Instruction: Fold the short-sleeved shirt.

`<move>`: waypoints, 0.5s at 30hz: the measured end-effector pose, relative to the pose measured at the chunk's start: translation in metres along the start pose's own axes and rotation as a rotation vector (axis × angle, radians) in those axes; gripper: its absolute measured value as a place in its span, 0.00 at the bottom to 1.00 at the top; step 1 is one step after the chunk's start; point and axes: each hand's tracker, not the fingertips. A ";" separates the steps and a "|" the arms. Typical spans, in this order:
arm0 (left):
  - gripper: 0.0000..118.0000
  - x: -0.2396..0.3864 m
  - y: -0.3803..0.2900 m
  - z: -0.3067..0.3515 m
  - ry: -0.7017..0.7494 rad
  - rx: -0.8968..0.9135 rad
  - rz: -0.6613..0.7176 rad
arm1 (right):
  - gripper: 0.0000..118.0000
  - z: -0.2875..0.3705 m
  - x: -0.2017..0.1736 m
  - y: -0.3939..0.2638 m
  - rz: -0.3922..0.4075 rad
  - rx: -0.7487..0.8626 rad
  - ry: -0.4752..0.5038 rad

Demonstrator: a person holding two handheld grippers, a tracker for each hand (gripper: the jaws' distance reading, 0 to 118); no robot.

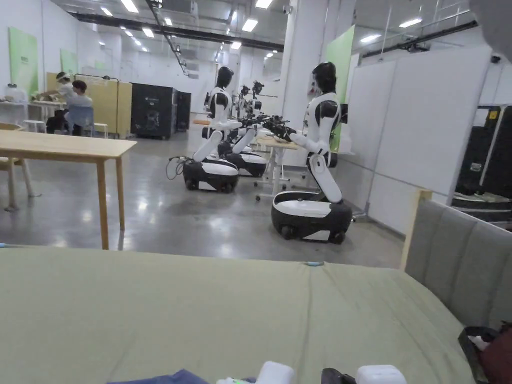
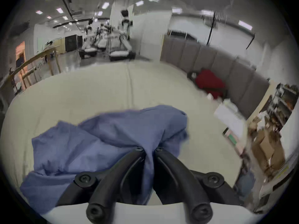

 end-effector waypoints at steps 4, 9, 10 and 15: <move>0.29 0.015 -0.028 -0.049 0.010 -0.059 0.067 | 0.01 0.000 0.034 -0.011 -0.043 -0.029 -0.036; 0.96 0.005 -0.037 -0.023 -0.046 0.089 0.046 | 0.01 -0.002 0.047 -0.012 -0.063 -0.042 -0.028; 0.96 -0.001 -0.033 -0.002 0.016 0.111 0.051 | 0.01 -0.002 0.045 -0.012 -0.064 -0.045 -0.016; 0.97 -0.024 -0.044 0.171 0.198 0.365 0.055 | 0.01 -0.008 0.023 -0.010 -0.031 -0.032 0.015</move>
